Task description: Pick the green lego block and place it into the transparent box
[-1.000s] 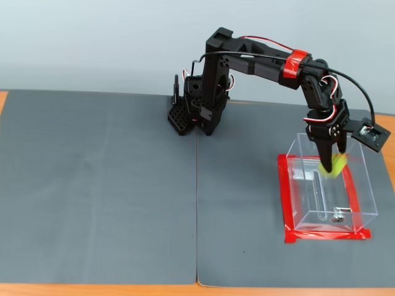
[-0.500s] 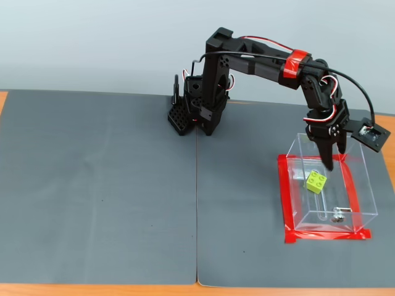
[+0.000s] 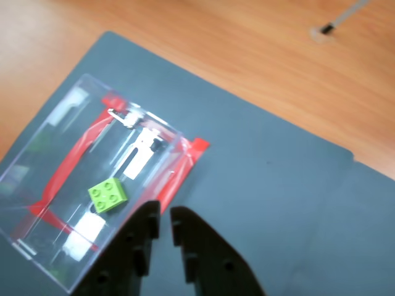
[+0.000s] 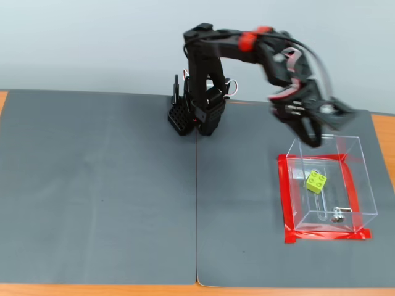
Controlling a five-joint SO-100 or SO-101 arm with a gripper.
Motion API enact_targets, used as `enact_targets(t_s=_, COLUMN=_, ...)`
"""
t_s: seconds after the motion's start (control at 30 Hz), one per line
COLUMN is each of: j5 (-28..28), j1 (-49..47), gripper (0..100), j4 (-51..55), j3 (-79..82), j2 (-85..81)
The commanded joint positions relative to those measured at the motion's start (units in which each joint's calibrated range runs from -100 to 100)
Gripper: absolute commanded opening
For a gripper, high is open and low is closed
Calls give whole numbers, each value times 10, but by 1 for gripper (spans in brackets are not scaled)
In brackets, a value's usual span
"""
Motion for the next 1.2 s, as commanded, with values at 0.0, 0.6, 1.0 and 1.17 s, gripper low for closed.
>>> enact_targets(t_s=0.0, j5=2, j1=72, gripper=2, j4=22, j3=44, j2=-101)
enact_targets(t_s=0.6, j5=2, j1=325, gripper=2, j4=19, j3=366, j2=-462)
enact_targets(t_s=1.0, j5=2, j1=340, gripper=2, j4=16, j3=623, j2=-692)
enact_targets(t_s=1.17, j5=3, j1=346, gripper=2, j4=3, j3=717, j2=-715)
